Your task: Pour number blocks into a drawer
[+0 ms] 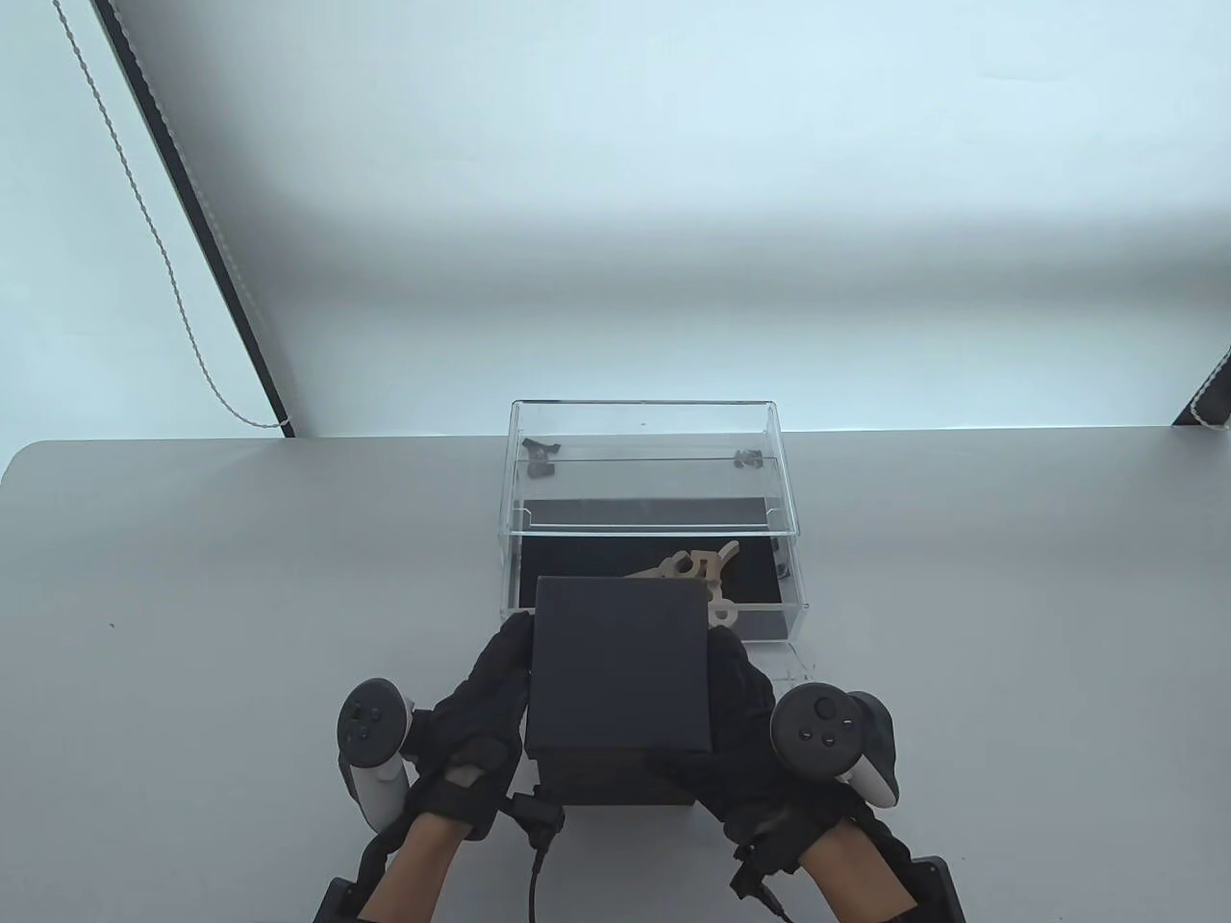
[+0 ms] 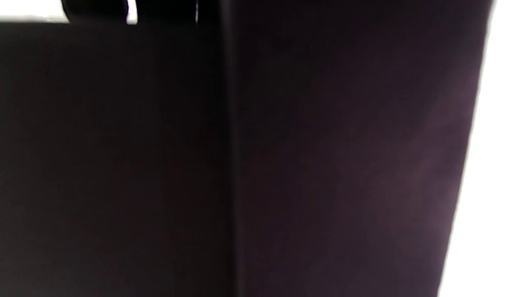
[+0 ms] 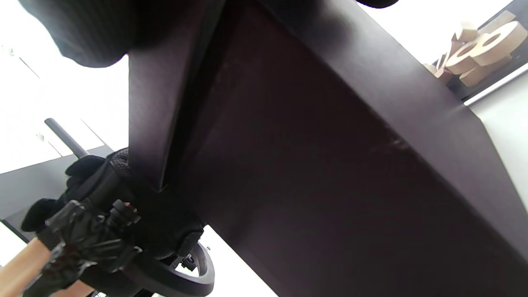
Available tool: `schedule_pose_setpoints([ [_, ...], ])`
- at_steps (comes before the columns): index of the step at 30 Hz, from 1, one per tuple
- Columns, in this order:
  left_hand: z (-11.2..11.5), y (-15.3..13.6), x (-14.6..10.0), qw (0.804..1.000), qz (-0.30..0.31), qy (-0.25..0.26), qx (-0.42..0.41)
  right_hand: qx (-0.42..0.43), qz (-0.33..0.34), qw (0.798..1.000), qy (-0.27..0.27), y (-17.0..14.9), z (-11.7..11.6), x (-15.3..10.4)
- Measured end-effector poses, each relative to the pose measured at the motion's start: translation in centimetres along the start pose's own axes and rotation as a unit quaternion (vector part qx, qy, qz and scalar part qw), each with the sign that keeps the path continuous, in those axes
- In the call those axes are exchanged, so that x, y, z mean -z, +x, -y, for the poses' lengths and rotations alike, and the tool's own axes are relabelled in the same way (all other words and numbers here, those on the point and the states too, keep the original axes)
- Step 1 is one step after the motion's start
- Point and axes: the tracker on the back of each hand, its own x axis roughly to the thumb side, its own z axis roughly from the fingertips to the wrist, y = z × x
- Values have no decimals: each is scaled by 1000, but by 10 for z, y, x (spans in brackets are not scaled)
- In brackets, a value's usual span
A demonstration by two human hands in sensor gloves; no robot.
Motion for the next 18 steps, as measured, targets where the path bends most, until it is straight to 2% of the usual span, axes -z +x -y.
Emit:
schedule_pose_setpoints([
  [18,2,-10,0,999,-30,9,10,31,-40,998,27,-19,-11,2],
])
